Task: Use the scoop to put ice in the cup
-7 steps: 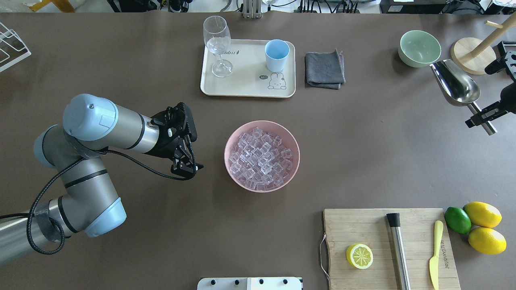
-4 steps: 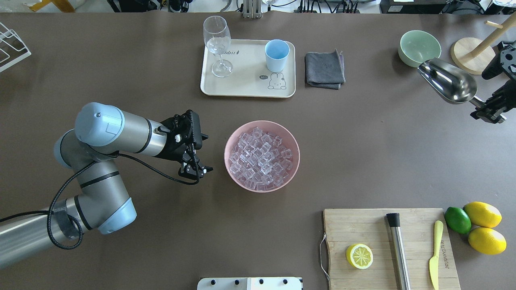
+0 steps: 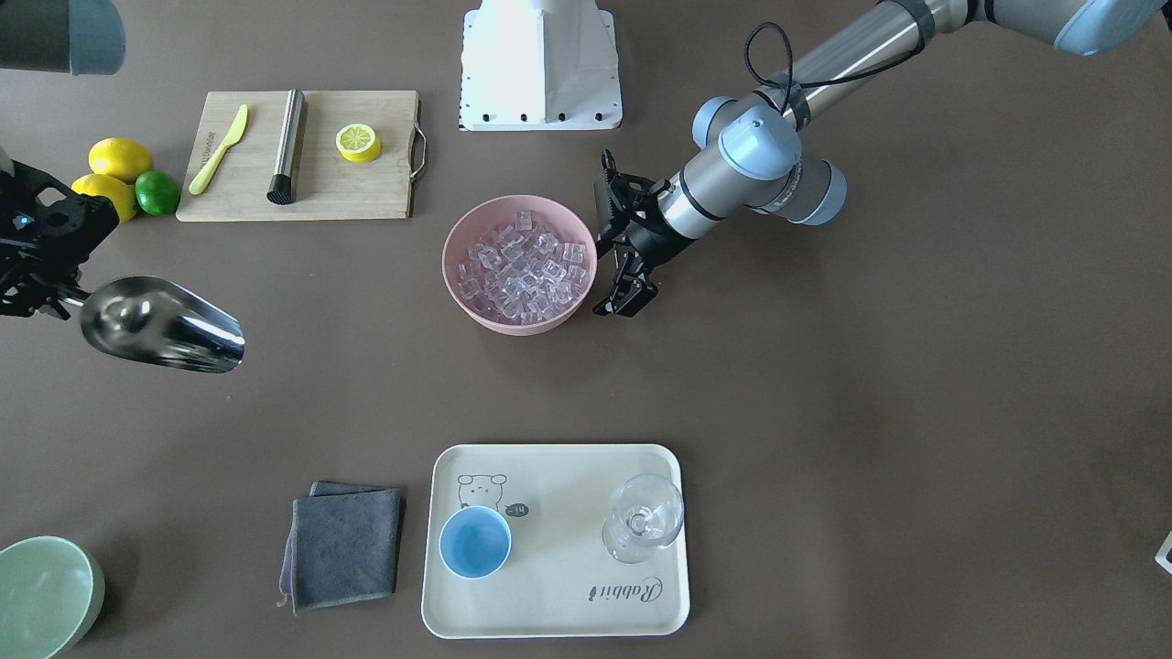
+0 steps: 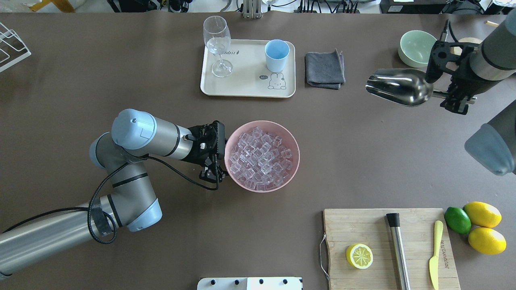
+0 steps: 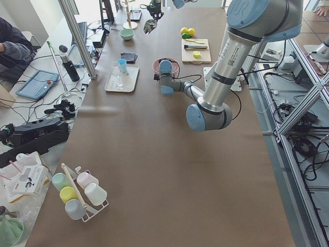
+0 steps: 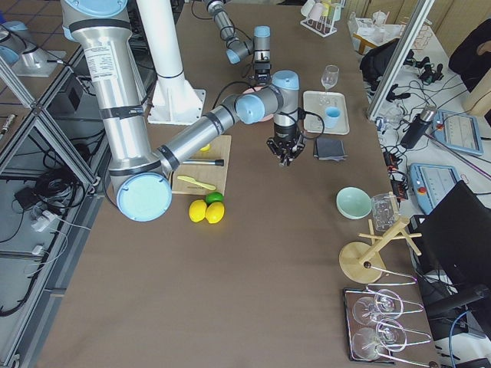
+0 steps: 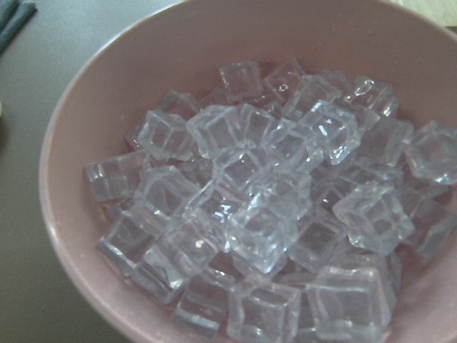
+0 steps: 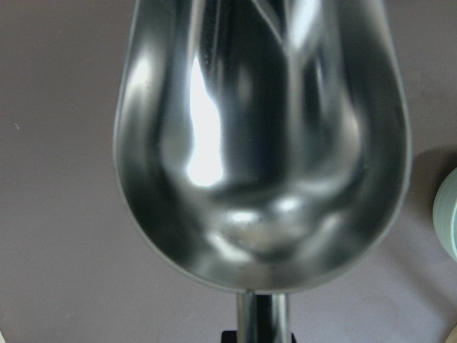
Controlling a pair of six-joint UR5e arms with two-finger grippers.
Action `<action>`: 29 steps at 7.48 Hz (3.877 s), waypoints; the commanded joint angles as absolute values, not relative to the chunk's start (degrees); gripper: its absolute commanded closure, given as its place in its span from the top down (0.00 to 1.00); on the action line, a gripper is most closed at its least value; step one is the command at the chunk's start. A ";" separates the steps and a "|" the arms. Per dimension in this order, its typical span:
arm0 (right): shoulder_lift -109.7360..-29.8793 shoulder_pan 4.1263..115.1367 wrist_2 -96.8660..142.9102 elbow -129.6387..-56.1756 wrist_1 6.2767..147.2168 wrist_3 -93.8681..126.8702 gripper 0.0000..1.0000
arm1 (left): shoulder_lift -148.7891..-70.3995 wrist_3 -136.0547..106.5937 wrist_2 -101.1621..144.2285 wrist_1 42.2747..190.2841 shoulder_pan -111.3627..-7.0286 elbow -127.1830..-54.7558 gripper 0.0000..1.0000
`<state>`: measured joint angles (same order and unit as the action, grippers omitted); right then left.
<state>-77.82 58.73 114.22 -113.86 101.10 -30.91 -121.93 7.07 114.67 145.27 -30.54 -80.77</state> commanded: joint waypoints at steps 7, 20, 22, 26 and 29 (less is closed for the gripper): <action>-41.70 43.96 103.20 -100.76 137.96 -43.68 0.00 | -121.83 6.94 115.14 145.81 -29.79 -79.36 0.98; -30.59 33.67 93.87 -85.26 151.77 -35.62 0.00 | -121.11 4.92 114.61 151.44 -30.15 -80.51 0.98; -30.06 32.87 93.87 -85.69 154.15 -35.51 0.00 | -121.03 4.92 114.61 151.44 -30.15 -80.51 0.98; -29.97 31.73 93.25 -85.96 155.65 -33.75 0.00 | -120.67 4.92 114.61 151.79 -30.23 -80.51 0.98; -29.53 30.06 93.16 -84.99 154.34 -31.38 0.00 | -120.67 4.92 114.61 151.70 -30.15 -80.33 0.98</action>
<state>-29.63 30.86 93.19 -85.24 155.33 -32.43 -120.71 4.92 114.54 151.71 -30.20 -80.44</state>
